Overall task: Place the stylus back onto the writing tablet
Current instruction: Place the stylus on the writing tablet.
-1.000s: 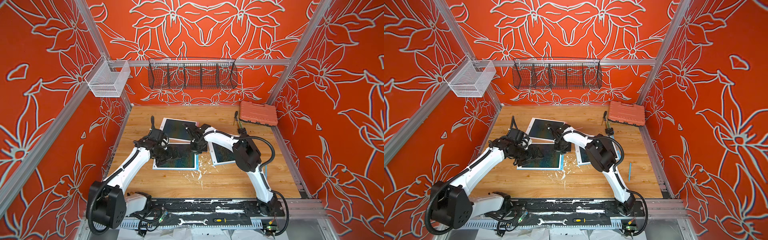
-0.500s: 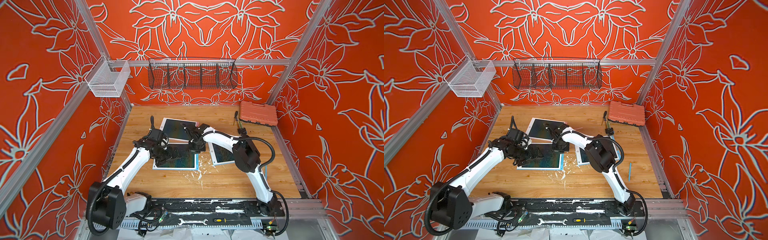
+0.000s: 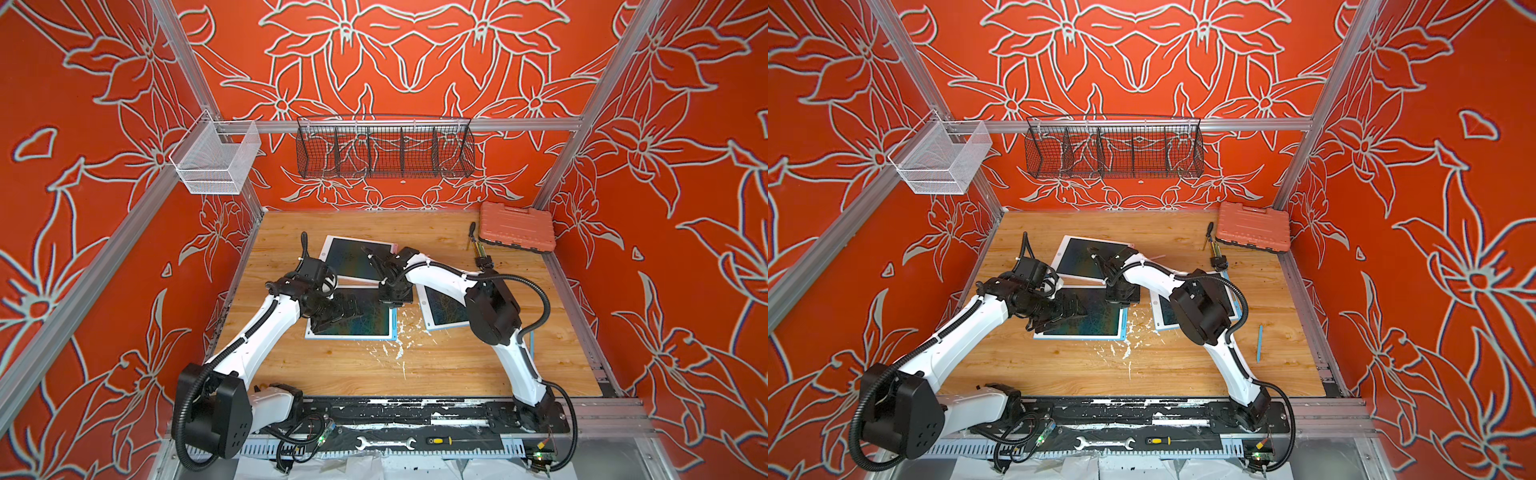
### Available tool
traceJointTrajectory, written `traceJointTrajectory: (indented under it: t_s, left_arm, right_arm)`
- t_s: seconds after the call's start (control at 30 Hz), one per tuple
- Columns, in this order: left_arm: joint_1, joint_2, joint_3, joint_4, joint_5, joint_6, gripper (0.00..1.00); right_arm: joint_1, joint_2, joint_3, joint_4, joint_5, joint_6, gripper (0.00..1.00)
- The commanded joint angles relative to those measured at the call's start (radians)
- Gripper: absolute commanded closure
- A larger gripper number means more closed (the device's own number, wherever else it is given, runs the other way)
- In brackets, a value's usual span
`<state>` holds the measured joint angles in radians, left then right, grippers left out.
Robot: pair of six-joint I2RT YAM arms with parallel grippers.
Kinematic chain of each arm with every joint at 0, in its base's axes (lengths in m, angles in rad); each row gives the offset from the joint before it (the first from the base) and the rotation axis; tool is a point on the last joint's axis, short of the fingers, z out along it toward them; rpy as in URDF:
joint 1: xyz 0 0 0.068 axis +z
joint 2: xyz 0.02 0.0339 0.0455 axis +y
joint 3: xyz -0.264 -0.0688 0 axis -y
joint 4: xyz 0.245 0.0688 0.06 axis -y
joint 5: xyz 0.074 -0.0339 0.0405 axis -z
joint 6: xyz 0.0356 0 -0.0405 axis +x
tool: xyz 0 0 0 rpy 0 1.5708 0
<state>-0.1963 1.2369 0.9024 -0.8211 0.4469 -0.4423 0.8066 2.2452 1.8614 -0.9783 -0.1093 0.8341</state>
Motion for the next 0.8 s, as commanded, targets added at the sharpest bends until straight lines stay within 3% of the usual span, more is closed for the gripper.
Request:
traceJointTrajectory:
  t_s: [0.0,0.77]
  left_arm:
    - [0.008,-0.011,-0.005,-0.018,0.008,0.011,0.0]
    - [0.008,-0.014,-0.01,-0.021,0.004,0.013,0.0]
  right_arm:
    - [0.005,0.007,-0.004,-0.048,0.035,0.006,0.99]
    - [0.006,0.045,-0.049,-0.026,0.035,0.005,0.99]
